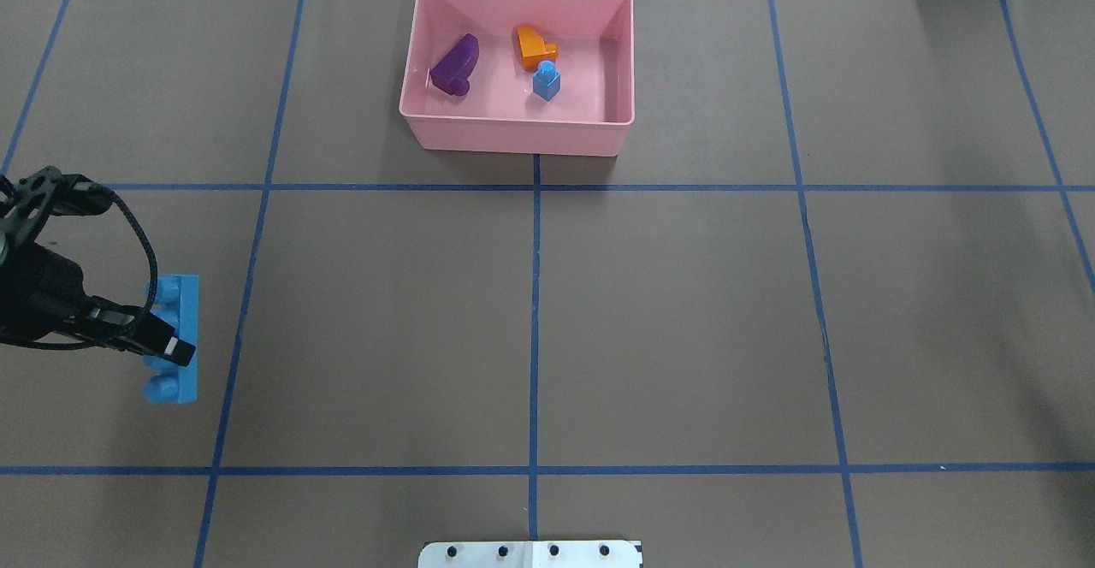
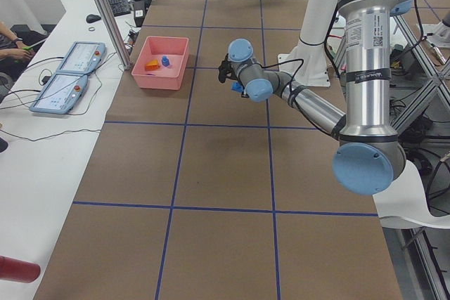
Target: Put all blocks into box
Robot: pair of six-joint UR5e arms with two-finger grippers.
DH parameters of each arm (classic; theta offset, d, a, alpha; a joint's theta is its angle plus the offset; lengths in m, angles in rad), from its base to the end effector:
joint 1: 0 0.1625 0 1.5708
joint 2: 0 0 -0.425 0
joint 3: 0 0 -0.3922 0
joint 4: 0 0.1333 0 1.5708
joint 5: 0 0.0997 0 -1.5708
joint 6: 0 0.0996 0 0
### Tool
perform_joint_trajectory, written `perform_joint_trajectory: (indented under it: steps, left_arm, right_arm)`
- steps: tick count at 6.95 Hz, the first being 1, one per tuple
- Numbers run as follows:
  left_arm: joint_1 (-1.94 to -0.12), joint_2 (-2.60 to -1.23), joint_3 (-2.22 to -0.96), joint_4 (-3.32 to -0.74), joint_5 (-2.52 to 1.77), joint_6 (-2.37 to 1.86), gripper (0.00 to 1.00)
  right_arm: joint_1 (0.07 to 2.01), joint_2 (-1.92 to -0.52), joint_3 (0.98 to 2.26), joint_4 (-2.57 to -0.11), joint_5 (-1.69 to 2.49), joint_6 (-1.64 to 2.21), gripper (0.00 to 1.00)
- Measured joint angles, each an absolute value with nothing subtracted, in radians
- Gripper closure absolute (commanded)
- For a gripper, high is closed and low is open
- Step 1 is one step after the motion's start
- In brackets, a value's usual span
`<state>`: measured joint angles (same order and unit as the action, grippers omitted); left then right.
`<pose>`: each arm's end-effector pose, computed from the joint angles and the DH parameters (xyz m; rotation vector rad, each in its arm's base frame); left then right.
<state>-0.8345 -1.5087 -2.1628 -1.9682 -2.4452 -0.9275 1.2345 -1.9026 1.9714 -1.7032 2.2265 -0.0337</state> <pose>0.2419 -0.3516 0.3470 -0.0151 1.1788 0.2363 -0.0461 -0.3518 0.6225 -0.1602 -0.6419 -0.3356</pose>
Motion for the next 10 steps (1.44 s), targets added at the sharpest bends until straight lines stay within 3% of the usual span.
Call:
perform_joint_trajectory:
  steps: [2, 4, 7, 10]
  left_arm:
    - [-0.844, -1.575, -2.158, -1.91, -2.453, -0.931, 1.0]
    - [-0.848, -1.672, -2.148, -1.821, -2.448, -0.936, 1.0]
    - [-0.859, -1.754, -2.142, -1.741, -2.443, -0.939, 1.0]
    - [-0.865, -1.776, -2.139, -1.736, -2.441, -0.94, 1.0]
  right_arm:
    - [1.243, -2.098, 1.888, -1.322, 2.221, 0.095, 0.0]
    - [1.244, -2.205, 1.734, -0.973, 2.242, 0.208, 0.0]
    - [1.242, -2.314, 1.651, -0.768, 2.304, 0.298, 0.0]
    - [1.238, -2.34, 1.6, -0.67, 2.298, 0.478, 0.0]
